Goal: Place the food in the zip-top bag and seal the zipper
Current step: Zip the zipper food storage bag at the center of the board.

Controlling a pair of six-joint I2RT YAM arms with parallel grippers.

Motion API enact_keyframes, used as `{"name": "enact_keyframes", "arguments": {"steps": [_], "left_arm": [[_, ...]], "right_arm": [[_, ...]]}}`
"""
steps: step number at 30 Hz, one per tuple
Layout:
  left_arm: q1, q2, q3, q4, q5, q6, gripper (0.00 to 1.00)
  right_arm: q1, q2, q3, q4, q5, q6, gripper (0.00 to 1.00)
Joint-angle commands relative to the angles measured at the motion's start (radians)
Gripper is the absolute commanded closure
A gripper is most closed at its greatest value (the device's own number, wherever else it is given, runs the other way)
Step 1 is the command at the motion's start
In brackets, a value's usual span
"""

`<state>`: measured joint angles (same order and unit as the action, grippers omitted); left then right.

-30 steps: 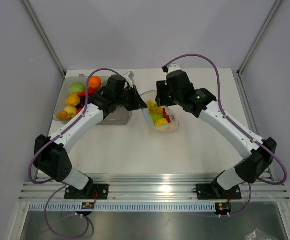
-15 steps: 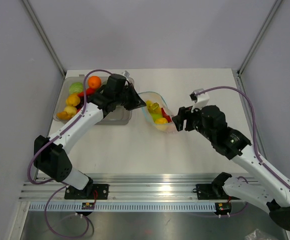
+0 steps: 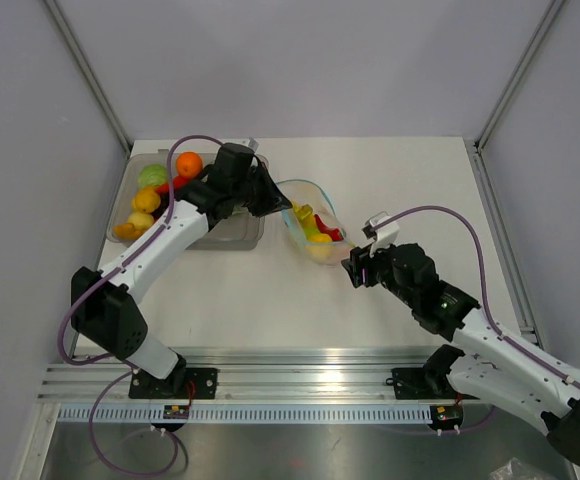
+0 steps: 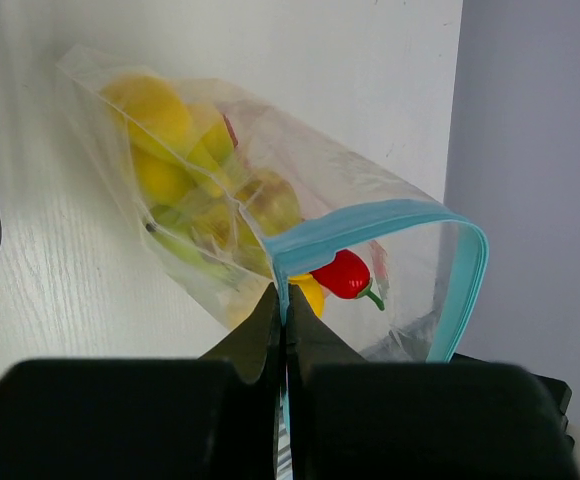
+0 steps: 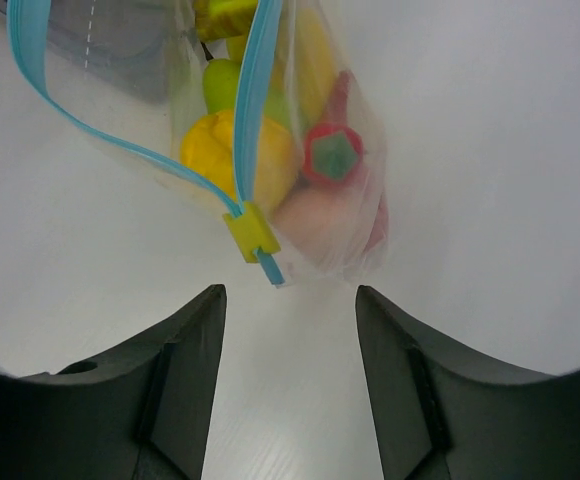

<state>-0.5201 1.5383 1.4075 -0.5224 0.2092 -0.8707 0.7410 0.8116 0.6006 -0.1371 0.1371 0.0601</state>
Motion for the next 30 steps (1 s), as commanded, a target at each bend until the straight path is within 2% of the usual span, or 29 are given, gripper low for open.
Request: {"name": "enact_keyframes", "arguments": {"steps": [1, 4, 8, 11, 12, 14, 16, 17, 19, 20, 22, 24, 26, 28, 30], "left_arm": [[-0.003, 0.005, 0.047, 0.025, -0.016, -0.01, 1.0], [-0.003, 0.006, 0.044, 0.025, -0.013, -0.01, 1.0], [-0.003, 0.005, 0.036, 0.018, -0.014, -0.01, 1.0], [-0.003, -0.001, 0.031, 0.015, -0.014, -0.01, 1.0], [-0.003, -0.003, 0.03, 0.016, -0.016, -0.01, 1.0], [-0.003, -0.01, 0.027, 0.016, -0.01, -0.008, 1.0], [-0.003, -0.018, 0.025, 0.024, 0.004, 0.025, 1.0], [-0.003, -0.023, 0.025, 0.021, 0.007, 0.039, 0.96], [-0.003, -0.047, 0.021, 0.016, 0.007, 0.079, 0.8], [-0.003, -0.059, 0.019, 0.001, -0.001, 0.126, 0.59], [-0.001, -0.092, 0.033, -0.033, -0.016, 0.223, 0.4], [0.002, -0.11, 0.053, -0.041, -0.008, 0.306, 0.28], [0.002, -0.129, 0.103, -0.038, 0.08, 0.448, 0.27], [-0.004, -0.136, 0.134, -0.03, 0.181, 0.547, 0.33], [-0.029, -0.141, 0.165, -0.021, 0.228, 0.679, 0.39]], "right_arm": [[0.011, 0.009, -0.036, 0.247, 0.042, -0.054, 0.39], [0.011, 0.031, -0.068, 0.345, 0.013, -0.081, 0.44], [0.011, 0.055, -0.096, 0.444, -0.016, -0.068, 0.56], [0.011, 0.055, -0.114, 0.499, -0.014, -0.066, 0.7], [0.012, 0.057, -0.119, 0.52, -0.011, -0.071, 0.82], [0.011, 0.055, -0.122, 0.534, -0.011, -0.082, 0.97], [0.011, 0.051, -0.124, 0.55, -0.008, -0.098, 1.0], [0.011, 0.051, -0.122, 0.55, -0.008, -0.106, 1.0], [0.008, 0.046, -0.108, 0.541, -0.008, -0.14, 1.0], [0.008, 0.038, -0.104, 0.538, -0.01, -0.154, 1.0], [0.009, 0.026, -0.087, 0.516, -0.013, -0.2, 1.0], [0.006, 0.012, -0.07, 0.487, -0.024, -0.248, 1.0], [-0.005, 0.008, -0.032, 0.414, -0.086, -0.276, 1.0], [-0.032, 0.006, 0.014, 0.334, -0.132, -0.299, 1.0], [-0.06, 0.009, 0.054, 0.288, -0.252, -0.305, 1.0]]}}
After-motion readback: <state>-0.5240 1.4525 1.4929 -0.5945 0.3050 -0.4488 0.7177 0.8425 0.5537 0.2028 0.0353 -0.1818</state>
